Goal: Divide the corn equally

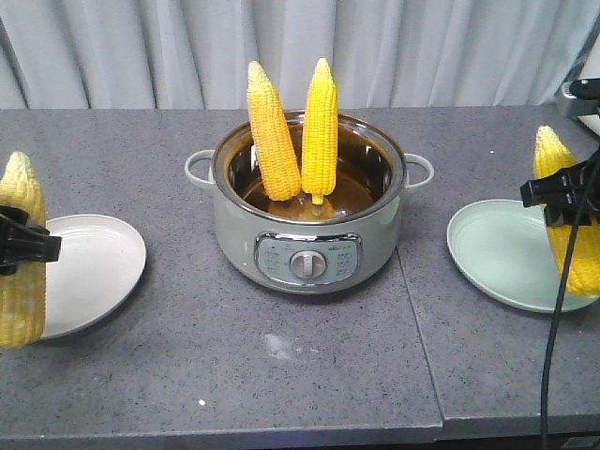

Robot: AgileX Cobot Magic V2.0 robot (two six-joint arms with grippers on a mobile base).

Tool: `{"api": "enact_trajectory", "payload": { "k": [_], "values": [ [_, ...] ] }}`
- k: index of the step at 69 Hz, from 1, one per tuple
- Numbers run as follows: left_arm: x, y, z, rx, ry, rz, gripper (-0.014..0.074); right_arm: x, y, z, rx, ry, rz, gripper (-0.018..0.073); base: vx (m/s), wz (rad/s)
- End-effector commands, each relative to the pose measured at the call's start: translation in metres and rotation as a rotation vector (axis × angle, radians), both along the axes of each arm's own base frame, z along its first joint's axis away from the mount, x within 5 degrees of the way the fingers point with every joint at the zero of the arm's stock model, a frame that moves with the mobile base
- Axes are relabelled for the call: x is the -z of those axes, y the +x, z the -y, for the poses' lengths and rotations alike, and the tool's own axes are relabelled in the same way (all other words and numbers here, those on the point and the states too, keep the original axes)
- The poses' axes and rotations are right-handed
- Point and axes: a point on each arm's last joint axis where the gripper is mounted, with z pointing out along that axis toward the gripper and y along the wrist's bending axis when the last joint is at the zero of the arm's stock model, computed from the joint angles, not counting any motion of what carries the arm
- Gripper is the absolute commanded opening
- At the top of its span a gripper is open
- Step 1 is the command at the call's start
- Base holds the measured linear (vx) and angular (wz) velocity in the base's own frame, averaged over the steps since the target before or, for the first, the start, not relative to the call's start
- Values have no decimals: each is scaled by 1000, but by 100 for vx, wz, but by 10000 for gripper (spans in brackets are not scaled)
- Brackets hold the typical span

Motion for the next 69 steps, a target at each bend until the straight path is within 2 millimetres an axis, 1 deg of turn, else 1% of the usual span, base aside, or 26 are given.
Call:
{"api": "enact_trajectory", "payload": {
  "k": [1, 25, 33, 43, 53, 62, 69],
  "values": [
    [-18, 1, 0, -2, -21, 109, 172, -21, -3, 2, -6, -13, 105, 260, 0, 0],
    [-18, 1, 0, -2, -21, 109, 172, -22, -2, 2, -6, -12, 117, 260, 0, 0],
    [-18, 1, 0, -2, -21, 109, 172, -21, -3, -1, -9, 6, 110, 260, 0, 0],
    [-18, 1, 0, -2, -21, 109, 172, -21, 2, 0, 34, 36, 100, 260, 0, 0],
    [-18, 1, 0, -2, -20, 108, 172, -22, 16, 0, 62, 48, 6, 260, 0, 0],
    [-18, 1, 0, -2, -20, 108, 172, -20, 36, 0, 70, 46, -104, 260, 0, 0],
    [-18, 1, 0, -2, -20, 108, 172, -21, 51, 1, 75, 41, -137, 260, 0, 0]
  ]
}}
